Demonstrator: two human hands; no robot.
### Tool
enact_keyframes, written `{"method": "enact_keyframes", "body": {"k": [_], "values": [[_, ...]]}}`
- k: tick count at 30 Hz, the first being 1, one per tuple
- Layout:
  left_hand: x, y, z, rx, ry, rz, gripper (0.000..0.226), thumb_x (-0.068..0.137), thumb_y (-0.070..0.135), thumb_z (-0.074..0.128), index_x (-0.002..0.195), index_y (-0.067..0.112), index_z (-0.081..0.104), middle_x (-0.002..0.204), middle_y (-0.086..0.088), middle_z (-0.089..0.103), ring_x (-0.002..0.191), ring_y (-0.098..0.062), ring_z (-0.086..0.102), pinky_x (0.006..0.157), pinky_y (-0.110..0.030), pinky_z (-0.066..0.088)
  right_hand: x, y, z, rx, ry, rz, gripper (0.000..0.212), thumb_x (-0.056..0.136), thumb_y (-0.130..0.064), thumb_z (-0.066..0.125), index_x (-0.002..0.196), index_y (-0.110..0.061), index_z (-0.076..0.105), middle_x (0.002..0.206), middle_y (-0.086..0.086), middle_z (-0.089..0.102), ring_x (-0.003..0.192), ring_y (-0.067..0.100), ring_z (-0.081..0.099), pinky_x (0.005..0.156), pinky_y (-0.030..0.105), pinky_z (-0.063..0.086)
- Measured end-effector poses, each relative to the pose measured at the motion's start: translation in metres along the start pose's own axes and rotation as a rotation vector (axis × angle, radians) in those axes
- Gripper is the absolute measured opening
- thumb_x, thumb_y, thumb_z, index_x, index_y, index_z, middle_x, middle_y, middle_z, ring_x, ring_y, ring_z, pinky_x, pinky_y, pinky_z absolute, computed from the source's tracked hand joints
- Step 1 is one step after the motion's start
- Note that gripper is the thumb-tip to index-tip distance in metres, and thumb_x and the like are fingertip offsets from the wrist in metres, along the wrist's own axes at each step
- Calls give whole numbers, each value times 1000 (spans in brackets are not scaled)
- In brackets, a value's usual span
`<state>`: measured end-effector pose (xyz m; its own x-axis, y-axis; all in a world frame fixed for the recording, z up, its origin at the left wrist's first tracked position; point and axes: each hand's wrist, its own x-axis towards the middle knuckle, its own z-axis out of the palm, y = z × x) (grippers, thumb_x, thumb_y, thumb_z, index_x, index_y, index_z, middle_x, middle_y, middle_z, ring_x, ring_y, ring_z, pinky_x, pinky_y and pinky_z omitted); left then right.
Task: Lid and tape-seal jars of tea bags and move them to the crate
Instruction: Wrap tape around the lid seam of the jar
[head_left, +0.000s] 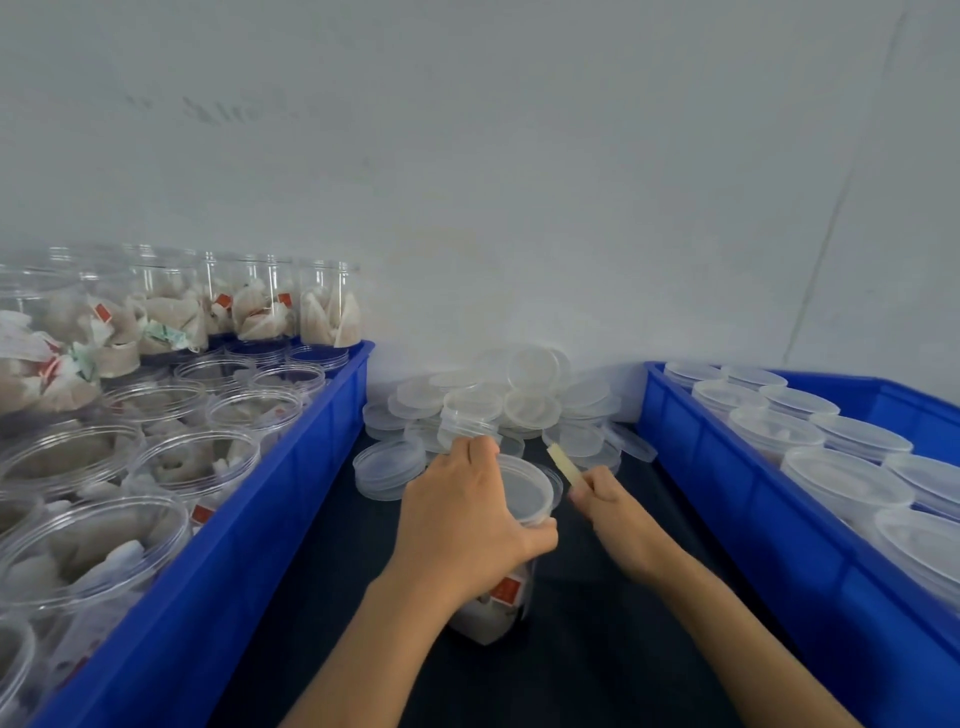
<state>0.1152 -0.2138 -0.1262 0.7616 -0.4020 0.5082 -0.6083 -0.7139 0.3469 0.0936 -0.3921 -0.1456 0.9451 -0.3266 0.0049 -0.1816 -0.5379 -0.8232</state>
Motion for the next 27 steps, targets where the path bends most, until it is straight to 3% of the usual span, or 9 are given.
{"method": "enact_keyframes", "body": {"k": [6, 9, 12, 14, 17, 19, 20, 23, 27], "values": [[0, -1, 0, 8, -16, -7, 81, 71, 71, 59, 134, 26, 34, 127, 10, 47, 112, -10, 49, 81, -24, 33, -9, 23, 3, -224, 298, -131, 35, 101, -39, 42, 75, -16, 48, 66, -1, 51, 60, 12, 44, 58, 28, 35], [0, -2, 1, 15, -12, -8, 82, 71, 71, 59, 134, 26, 34, 128, 11, 47, 113, -10, 49, 82, -24, 33, -11, 27, 8, -391, 388, -212, 35, 99, -39, 45, 71, -19, 49, 61, -3, 53, 58, 13, 50, 65, 30, 40], [0, -2, 2, 10, 5, 1, 82, 71, 71, 59, 135, 27, 33, 129, 11, 46, 114, -10, 49, 82, -23, 32, -12, 34, 18, -611, 323, -232, 28, 99, -39, 46, 76, -23, 52, 73, -7, 58, 70, 10, 56, 80, 32, 47], [0, -3, 3, -1, 21, 6, 85, 71, 72, 60, 137, 27, 32, 132, 11, 46, 116, -10, 48, 83, -22, 31, -13, 39, 24, -669, 229, -205, 21, 99, -42, 45, 93, -24, 55, 96, -9, 59, 91, 10, 56, 91, 31, 44], [-2, -5, 4, -16, 60, 12, 93, 66, 79, 57, 141, 28, 33, 135, 12, 47, 119, -8, 48, 87, -21, 34, -15, 40, 22, -666, 198, -189, 30, 97, -50, 45, 115, -26, 50, 119, -10, 48, 113, 11, 45, 101, 31, 39], [-7, -6, 5, -69, 89, 13, 103, 57, 88, 50, 142, 31, 36, 138, 15, 47, 120, -4, 47, 89, -17, 34, -21, 32, 15, -479, 273, -270, 30, 94, -49, 51, 116, -28, 53, 118, -15, 50, 113, 10, 47, 98, 30, 42], [-9, -6, 6, -131, 104, 7, 109, 52, 92, 48, 142, 32, 36, 143, 16, 44, 122, -2, 46, 90, -16, 33, -24, 26, 12, -224, 268, -324, 28, 91, -47, 56, 112, -28, 57, 114, -13, 56, 111, 11, 52, 94, 28, 46], [-13, -11, 14, -483, 149, -32, 120, 43, 89, 62, 145, 36, 29, 150, 13, 39, 128, -2, 44, 96, -16, 36, -37, 9, 11, 555, -67, -413, 32, 88, -33, 59, 117, -22, 65, 118, 0, 67, 113, 18, 62, 91, 24, 52], [-16, -22, 21, -975, 61, -119, 135, 32, 70, 86, 146, 36, 22, 133, 23, 50, 122, 9, 48, 95, -13, 45, -45, -5, 30, 871, -247, -399, 42, 81, -20, 66, 121, -34, 67, 129, -1, 64, 120, 14, 59, 92, 23, 51]]}}
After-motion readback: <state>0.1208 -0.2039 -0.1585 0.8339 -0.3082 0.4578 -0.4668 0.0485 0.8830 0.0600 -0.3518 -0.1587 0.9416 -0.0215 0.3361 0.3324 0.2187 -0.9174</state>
